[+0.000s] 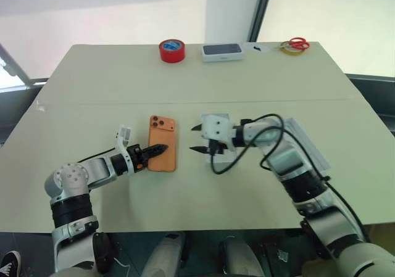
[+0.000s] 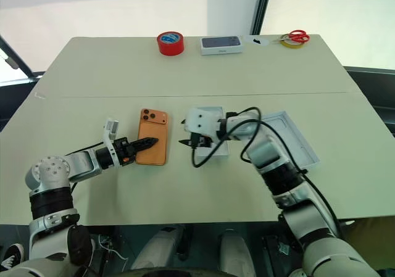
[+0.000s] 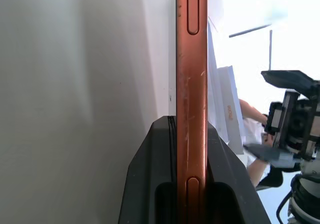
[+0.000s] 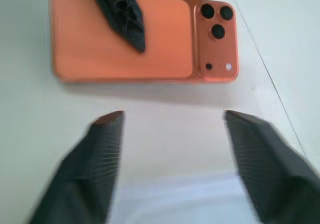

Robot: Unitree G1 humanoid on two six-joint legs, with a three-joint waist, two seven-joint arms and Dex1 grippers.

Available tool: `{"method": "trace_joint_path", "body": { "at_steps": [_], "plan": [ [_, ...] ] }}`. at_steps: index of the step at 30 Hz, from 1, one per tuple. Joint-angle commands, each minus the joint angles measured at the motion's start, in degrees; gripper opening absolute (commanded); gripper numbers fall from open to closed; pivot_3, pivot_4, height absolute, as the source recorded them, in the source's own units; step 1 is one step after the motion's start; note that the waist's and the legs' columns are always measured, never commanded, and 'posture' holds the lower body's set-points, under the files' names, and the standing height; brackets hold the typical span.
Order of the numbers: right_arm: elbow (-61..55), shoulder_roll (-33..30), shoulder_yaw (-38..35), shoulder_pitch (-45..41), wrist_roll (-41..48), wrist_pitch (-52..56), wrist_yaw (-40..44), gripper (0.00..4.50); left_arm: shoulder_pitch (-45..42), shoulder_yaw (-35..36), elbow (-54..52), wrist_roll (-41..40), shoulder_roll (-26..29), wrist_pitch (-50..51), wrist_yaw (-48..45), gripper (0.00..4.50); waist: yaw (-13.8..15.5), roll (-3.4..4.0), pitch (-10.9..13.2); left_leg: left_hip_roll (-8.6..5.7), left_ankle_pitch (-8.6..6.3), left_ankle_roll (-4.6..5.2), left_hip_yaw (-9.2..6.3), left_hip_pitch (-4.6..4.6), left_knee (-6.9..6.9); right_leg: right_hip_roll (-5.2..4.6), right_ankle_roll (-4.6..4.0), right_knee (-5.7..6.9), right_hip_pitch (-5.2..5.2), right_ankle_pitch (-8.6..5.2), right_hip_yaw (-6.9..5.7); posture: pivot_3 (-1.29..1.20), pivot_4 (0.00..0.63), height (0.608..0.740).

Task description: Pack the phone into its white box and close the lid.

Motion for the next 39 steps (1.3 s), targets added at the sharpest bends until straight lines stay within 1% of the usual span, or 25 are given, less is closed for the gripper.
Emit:
{"method": "trace_joint_path", "body": {
  "at_steps": [1, 3, 5, 8, 10, 20, 23, 25, 26, 29, 32, 34, 36, 39],
  "plan": [
    [-3.7, -6.9, -1.7, 4.4, 3.0, -4.2, 6.5, 4.19, -0.5, 1.4, -2.4, -0.8, -0.6, -2.7, 2.5, 0.00, 0.1, -0.04, 0.0, 0.00, 0.00, 0.00, 0.00, 0.00, 0.00, -0.01, 0.00, 0.00, 0.00, 0.00, -0.01, 0.00, 0.150, 0.736],
    [-3.9, -9.5, -2.4, 6.6, 3.8, -5.5, 7.8, 4.19, -0.6, 1.6, -2.8, -1.5, -1.5, -3.6, 3.2, 0.00, 0.1, -0.05, 0.0, 0.01, 0.00, 0.01, 0.00, -0.01, 0.01, -0.02, 0.00, -0.03, 0.03, -0.01, -0.01, 0.00, 0.150, 0.736],
    [-4.1, -10.6, -2.7, 7.9, 4.1, -7.3, 7.8, 4.19, 0.1, -0.7, -4.1, -0.6, -1.2, -5.6, 3.1, 0.00, -0.1, -0.06, 0.0, 0.00, -0.01, 0.01, 0.01, -0.04, 0.03, -0.04, 0.00, -0.04, 0.02, -0.01, -0.01, 0.00, 0.150, 0.736],
    [-3.1, -10.5, -2.0, 8.3, 3.0, -8.1, 6.7, 3.36, 0.6, -2.3, -4.9, -1.3, -1.0, -6.2, 2.3, 0.00, -0.1, -0.06, 0.0, 0.04, 0.00, 0.01, 0.02, -0.03, 0.03, -0.03, -0.01, -0.03, 0.01, -0.01, 0.00, 0.00, 0.150, 0.736],
    [-1.7, -10.1, -1.0, 8.2, 1.5, -9.3, 5.6, 2.41, 0.4, -2.6, -4.9, -1.8, -0.9, -6.4, 2.3, 0.00, 0.0, -0.06, 0.0, 0.04, -0.01, 0.01, 0.01, -0.05, 0.03, -0.03, -0.02, -0.05, 0.01, -0.02, -0.01, 0.00, 0.150, 0.736],
    [0.7, -8.8, -0.7, 8.1, 0.6, -9.5, 3.5, 2.41, -1.0, -2.3, -2.9, -2.6, -0.3, -7.2, 3.2, 0.00, 0.2, -0.09, 0.1, 0.03, 0.00, 0.02, 0.01, -0.09, 0.06, -0.03, -0.01, -0.10, 0.01, -0.01, -0.02, 0.00, 0.150, 0.736],
    [0.8, -8.7, -0.5, 8.1, 0.6, -9.1, 3.6, 1.57, -0.7, -2.7, -3.4, -2.7, -0.7, -7.6, 3.4, 0.00, 0.2, -0.09, 0.1, 0.03, 0.00, 0.02, 0.01, -0.09, 0.06, -0.03, -0.01, -0.10, 0.01, -0.01, -0.02, 0.00, 0.150, 0.736],
    [0.9, -8.5, -0.2, 8.0, 0.2, -9.2, 3.5, 0.65, -0.7, -2.6, -3.5, -3.0, -1.0, -7.5, 3.8, 0.00, 0.2, -0.10, 0.1, 0.03, 0.00, 0.02, 0.01, -0.09, 0.06, -0.03, -0.01, -0.10, 0.01, -0.01, -0.02, 0.00, 0.150, 0.736],
    [0.9, -8.5, 0.0, 7.9, -0.1, -9.2, 3.5, 0.02, -0.8, -2.3, -3.4, -3.2, -1.1, -7.3, 4.0, 0.00, 0.2, -0.10, 0.1, 0.03, 0.00, 0.02, 0.01, -0.09, 0.06, -0.03, -0.01, -0.10, 0.01, -0.01, -0.02, 0.00, 0.150, 0.736],
    [0.8, -7.9, 0.5, 7.8, -0.4, -8.7, 3.3, 0.02, -1.3, -1.6, -3.1, -4.4, -1.2, -6.5, 4.4, 0.00, 0.2, -0.10, 0.1, 0.03, 0.00, 0.02, 0.01, -0.09, 0.06, -0.03, -0.01, -0.10, 0.01, -0.01, -0.02, 0.00, 0.150, 0.736],
    [-1.4, -6.1, -0.3, 6.9, 1.4, -5.4, 3.2, 0.02, -1.9, -1.1, -2.9, -5.0, -1.1, -6.5, 5.0, 0.00, 0.1, -0.10, 0.1, 0.03, 0.00, 0.02, 0.00, -0.08, 0.06, -0.02, -0.01, -0.10, 0.01, -0.01, -0.02, 0.00, 0.150, 0.736],
    [-2.6, -4.6, -0.3, 5.8, 1.7, -2.7, 2.7, 0.02, -3.8, 0.7, -2.5, -6.4, -2.1, -6.8, 7.5, 0.00, 0.1, -0.11, 0.1, 0.04, 0.00, 0.02, -0.01, -0.08, 0.06, -0.01, -0.01, -0.08, 0.00, -0.01, -0.02, 0.00, 0.150, 0.736],
    [-3.1, -1.7, 0.7, 4.5, 0.8, -0.5, 0.9, 0.02, -7.7, 2.7, -2.7, -8.4, -4.0, -7.1, 11.5, 0.00, 0.2, -0.15, 0.1, 0.04, 0.00, 0.02, -0.02, -0.09, 0.07, 0.00, -0.01, -0.06, -0.02, -0.01, -0.03, 0.00, 0.150, 0.736],
    [-3.4, 0.6, 2.2, 3.6, -0.8, 0.9, -1.1, 0.02, -10.0, 3.2, -3.2, -10.2, -5.3, -6.2, 13.7, 0.00, 0.2, -0.28, 0.2, 0.03, 0.00, 0.01, -0.03, -0.11, 0.10, 0.00, 0.00, -0.04, -0.02, -0.01, -0.06, 0.00, 0.150, 0.736]
  ]
}}
